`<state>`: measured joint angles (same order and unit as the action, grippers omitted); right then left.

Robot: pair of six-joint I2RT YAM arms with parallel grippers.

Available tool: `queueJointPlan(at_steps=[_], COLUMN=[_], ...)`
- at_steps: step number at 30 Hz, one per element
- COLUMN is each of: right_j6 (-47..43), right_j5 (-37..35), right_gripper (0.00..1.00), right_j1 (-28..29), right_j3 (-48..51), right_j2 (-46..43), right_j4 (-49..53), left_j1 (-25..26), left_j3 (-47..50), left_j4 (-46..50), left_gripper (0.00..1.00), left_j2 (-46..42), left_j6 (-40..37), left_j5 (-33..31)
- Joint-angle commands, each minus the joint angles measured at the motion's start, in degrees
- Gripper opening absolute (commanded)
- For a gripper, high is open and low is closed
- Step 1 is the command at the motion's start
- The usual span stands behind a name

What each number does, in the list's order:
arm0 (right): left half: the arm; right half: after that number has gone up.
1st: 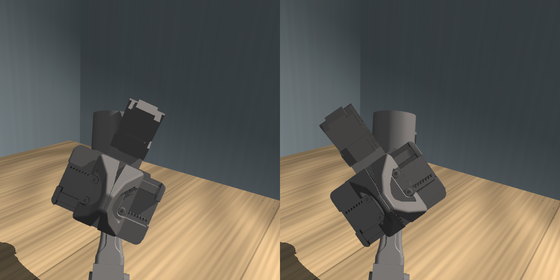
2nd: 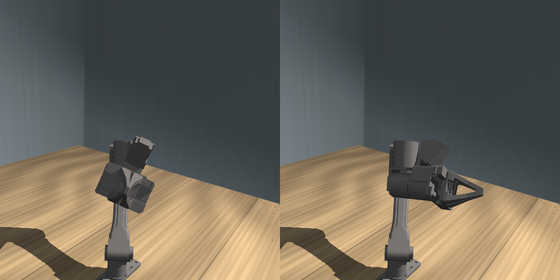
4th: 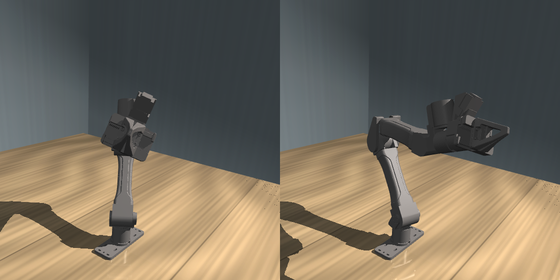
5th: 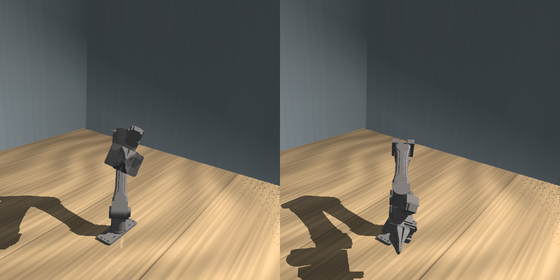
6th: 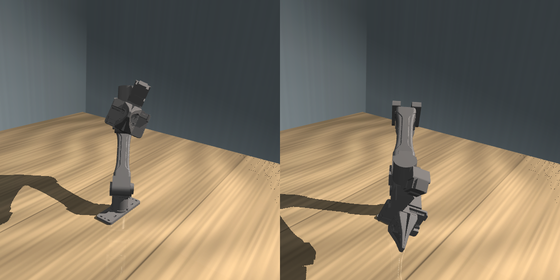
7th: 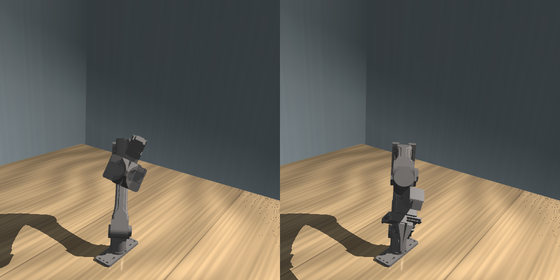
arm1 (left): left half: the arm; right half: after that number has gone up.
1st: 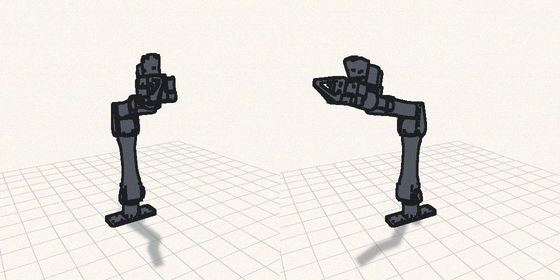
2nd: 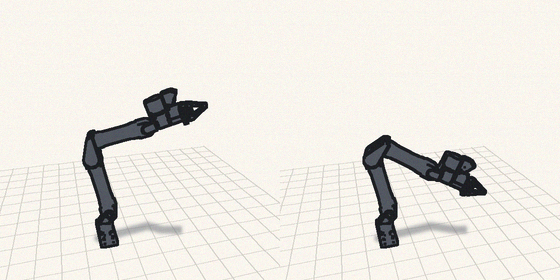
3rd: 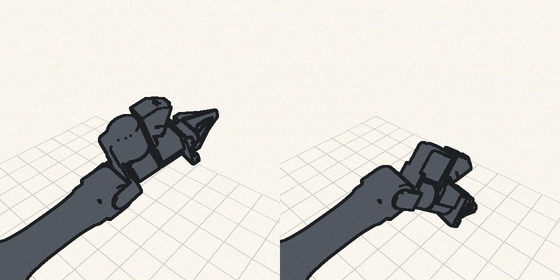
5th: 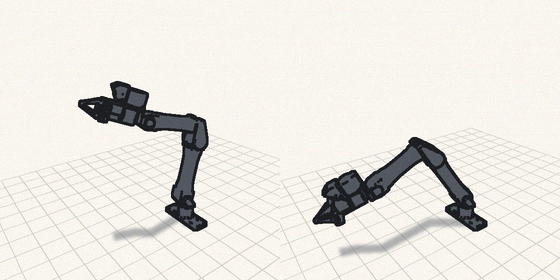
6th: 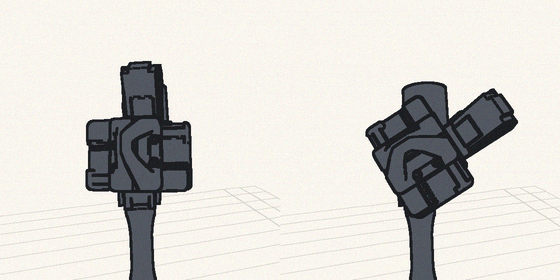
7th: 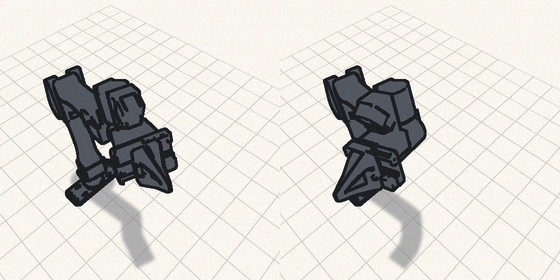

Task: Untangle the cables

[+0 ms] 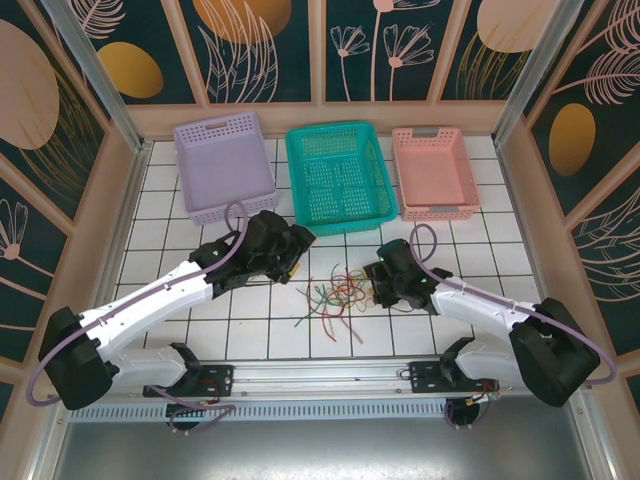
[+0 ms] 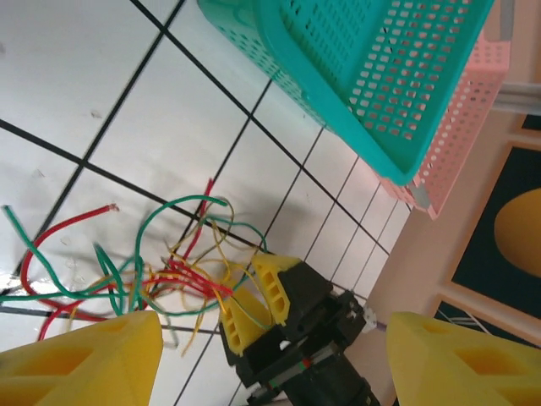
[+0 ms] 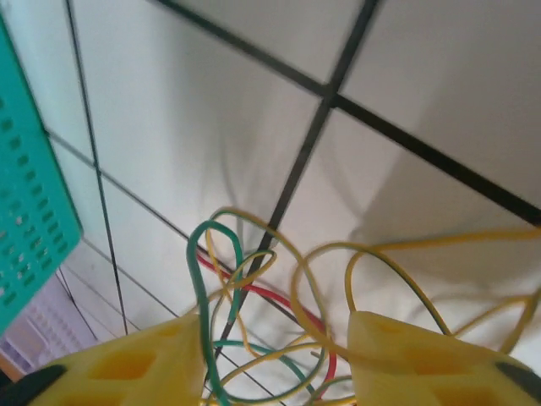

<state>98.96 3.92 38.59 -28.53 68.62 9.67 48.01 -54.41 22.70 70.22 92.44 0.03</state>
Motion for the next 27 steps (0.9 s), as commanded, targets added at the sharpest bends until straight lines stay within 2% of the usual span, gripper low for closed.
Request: queueJointPlan(at_steps=[1,4,7,10,12,15,19,27], right_j6=[-3.5,-11.5,-20.2,-28.4,-32.1,-33.2,-32.7,-28.1], right_j5=[1.1,1.7,2.3,5.4,8.0,12.7,15.7,25.4], right_gripper=[0.58,0.61,0.61,0.61,0.60,0.56,0.55,0.65], right_j1=[-3.0,-6.9,-11.1,-13.1,-13.3,-12.9,-11.6,-8.4], right_j3=[-2.4,-3.9,-5.9,-7.6,-8.1,-6.3,-6.4,-9.1], right_j2=[-3.6,-6.8,-9.3,-8.6,-7.0,-6.0,-5.7,-4.2], right_j4=[8.2,12.2,14.4,15.5,16.1,13.4,10.2,16.5], left_j1=[0.2,0.2,0.2,0.3,0.3,0.4,0.4,0.4], left_j3=[-0.3,0.2,1.2,4.4,8.2,12.0,14.1,15.6], left_j4=[5.7,9.0,10.1,7.0,1.4,-4.3,-7.9,-16.3], left_gripper=[0.70,0.69,0.69,0.70,0.67,0.62,0.55,0.36], left_j2=[0.4,1.7,1.9,1.2,1.3,3.5,6.1,11.2], left_j6=[-2.1,-4.9,-5.1,-2.6,-0.2,1.8,2.0,2.7], left_j5=[-5.2,-7.3,-6.0,-2.6,1.9,6.8,7.7,9.2])
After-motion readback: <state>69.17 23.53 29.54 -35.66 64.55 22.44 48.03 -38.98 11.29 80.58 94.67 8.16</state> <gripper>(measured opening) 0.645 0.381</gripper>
